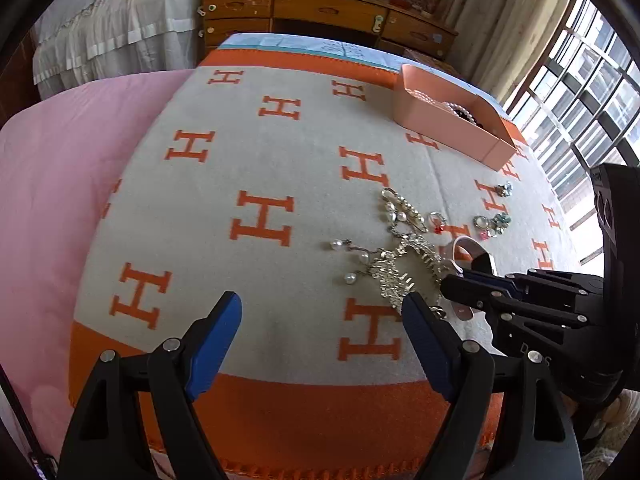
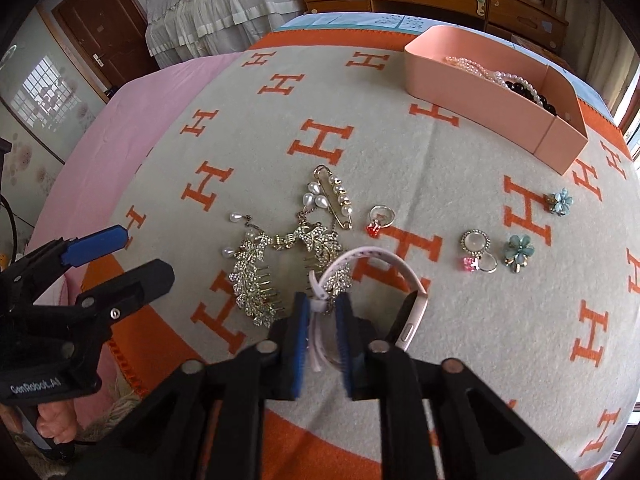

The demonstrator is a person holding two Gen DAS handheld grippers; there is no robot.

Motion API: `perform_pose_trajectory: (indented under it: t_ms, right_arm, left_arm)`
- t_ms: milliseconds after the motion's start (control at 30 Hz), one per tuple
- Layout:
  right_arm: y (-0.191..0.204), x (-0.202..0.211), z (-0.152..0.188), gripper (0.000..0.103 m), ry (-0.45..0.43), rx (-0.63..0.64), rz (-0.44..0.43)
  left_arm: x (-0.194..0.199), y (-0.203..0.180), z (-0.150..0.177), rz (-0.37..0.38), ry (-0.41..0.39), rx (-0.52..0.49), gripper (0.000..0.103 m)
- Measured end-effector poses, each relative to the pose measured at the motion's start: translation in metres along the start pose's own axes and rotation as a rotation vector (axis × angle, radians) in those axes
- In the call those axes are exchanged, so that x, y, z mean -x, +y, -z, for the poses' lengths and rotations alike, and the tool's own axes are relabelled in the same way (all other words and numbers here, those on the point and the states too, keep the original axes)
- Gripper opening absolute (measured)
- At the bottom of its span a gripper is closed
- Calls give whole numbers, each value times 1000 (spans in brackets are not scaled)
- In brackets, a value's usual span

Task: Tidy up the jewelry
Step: 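Withdraw both tools from the box and move the right tool to the pink watch, then grasp the pink watch band with the right tool while the left tool grasps the rhinestone leaf comb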

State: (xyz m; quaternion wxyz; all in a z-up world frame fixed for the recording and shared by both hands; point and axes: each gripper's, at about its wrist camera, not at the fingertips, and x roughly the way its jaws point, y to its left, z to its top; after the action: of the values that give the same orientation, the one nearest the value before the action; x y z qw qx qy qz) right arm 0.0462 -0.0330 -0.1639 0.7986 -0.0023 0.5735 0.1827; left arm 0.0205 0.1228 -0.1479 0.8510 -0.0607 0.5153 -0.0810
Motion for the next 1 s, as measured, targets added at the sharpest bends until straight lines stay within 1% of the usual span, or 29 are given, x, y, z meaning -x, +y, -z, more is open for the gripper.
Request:
perform_pose_trajectory:
  t_ms: [167,233,333,367,500,567,667,733,1000]
  right_arm:
    - [-15,21,0,9,-88,-42,12]
    - [-23,29,1,9,-115,-57,15]
    - [-35,35,4,9,-136,-79,8]
    - [-40,36,6,9,-139,-86,3]
    - [-55,40,10,9,-152,-110,-26]
    - [-61,42,11,9,-159,-115,-41]
    - [-68,44,12,9,-168,-120,-63]
    - [-73,44,13,9,-170,-124,-76]
    - [-90,44,12,9,-179,-148,-128]
  left_arm:
    - [-12,-17,-2,59,49,-18,81]
    - [-18,-21,-4,79,71,-9,81]
    - [-27,-25,-9,89,109,29,80]
    - [-31,-25,-10,93,124,50,78]
    - [-47,-21,-15,101,203,153,63]
    - [-54,-21,-16,105,240,200,59]
    - [-58,-26,-20,75,243,223,59]
    - [-63,-31,-22,61,265,235,59]
    - [-75,-50,-36,-54,312,226,59]
